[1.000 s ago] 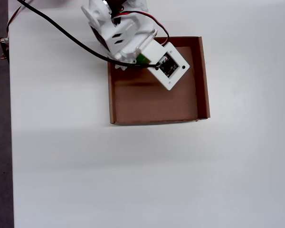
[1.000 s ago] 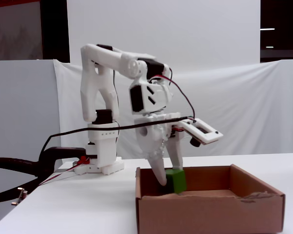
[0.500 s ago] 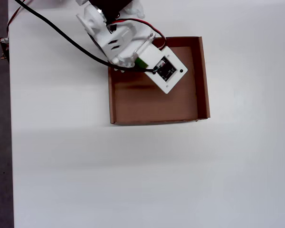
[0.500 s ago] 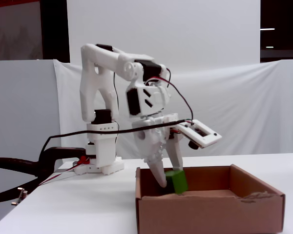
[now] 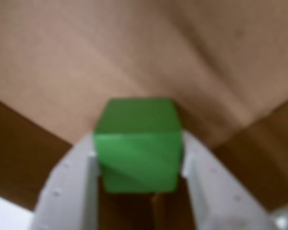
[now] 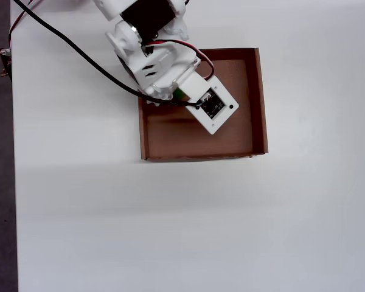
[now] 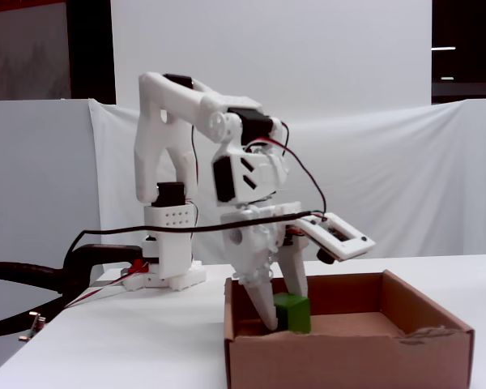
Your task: Grasp a green cube and put it in a box.
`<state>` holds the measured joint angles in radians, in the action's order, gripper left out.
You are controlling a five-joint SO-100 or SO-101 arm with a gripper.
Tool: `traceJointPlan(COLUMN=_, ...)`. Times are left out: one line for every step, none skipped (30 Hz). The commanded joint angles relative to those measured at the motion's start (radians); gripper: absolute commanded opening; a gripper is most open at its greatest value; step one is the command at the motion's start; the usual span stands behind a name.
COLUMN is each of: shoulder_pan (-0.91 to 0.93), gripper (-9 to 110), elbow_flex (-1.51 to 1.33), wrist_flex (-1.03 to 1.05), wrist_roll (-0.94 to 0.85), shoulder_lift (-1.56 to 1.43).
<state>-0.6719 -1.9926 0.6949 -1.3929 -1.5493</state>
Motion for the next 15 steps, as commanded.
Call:
traceJointPlan(shoulder_pan=0.008, gripper=17, elbow_flex=0.054, wrist_flex=-0.014, wrist_roll=-0.015, shoulder_lift=-0.009)
traceJointPlan(shoulder_pan=0.008, gripper=19, elbow_flex=0.049, wrist_flex=-0.017, wrist_roll=-0.015, shoulder_lift=-0.014)
traceJointPlan(shoulder_pan=0.008, gripper=20, elbow_flex=0.044, wrist_flex=-0.017, wrist_roll=-0.015, shoulder_lift=-0.018)
traceJointPlan(shoulder_pan=0.008, gripper=21, elbow_flex=0.041, wrist_flex=-0.017, wrist_roll=-0.015, shoulder_lift=-0.023)
traceJointPlan(shoulder_pan=0.009, gripper=22, elbow_flex=0.037, wrist_flex=-0.021, wrist_roll=-0.011, shoulder_lift=-0.029)
traceJointPlan(shoulder_pan=0.012, gripper=22, elbow_flex=0.035, wrist_flex=-0.021, wrist_roll=-0.009, shoulder_lift=-0.035)
traceJointPlan(shoulder_pan=0.014, gripper=22, elbow_flex=0.032, wrist_flex=-0.023, wrist_roll=-0.009, shoulder_lift=-0.044)
traceJointPlan(shoulder_pan=0.017, gripper=22, elbow_flex=0.031, wrist_flex=-0.023, wrist_roll=-0.006, shoulder_lift=-0.057)
traceJointPlan(shoulder_pan=0.02, gripper=22, elbow_flex=0.031, wrist_flex=-0.014, wrist_roll=-0.005, shoulder_lift=-0.072)
traceJointPlan(shoulder_pan=0.023, gripper=22, elbow_flex=0.034, wrist_flex=0.0, wrist_roll=-0.005, shoulder_lift=-0.091)
traceJointPlan(shoulder_pan=0.029, gripper=22, elbow_flex=0.04, wrist_flex=0.023, wrist_roll=-0.005, shoulder_lift=-0.114)
traceJointPlan(shoulder_pan=0.034, gripper=22, elbow_flex=0.044, wrist_flex=0.048, wrist_roll=0.0, shoulder_lift=-0.143)
traceJointPlan(shoulder_pan=0.038, gripper=22, elbow_flex=0.051, wrist_flex=0.069, wrist_roll=0.014, shoulder_lift=-0.175)
traceJointPlan(shoulder_pan=0.046, gripper=22, elbow_flex=0.051, wrist_flex=0.091, wrist_roll=0.021, shoulder_lift=-0.212)
traceJointPlan(shoulder_pan=0.055, gripper=22, elbow_flex=0.051, wrist_flex=0.121, wrist_roll=0.025, shoulder_lift=-0.253)
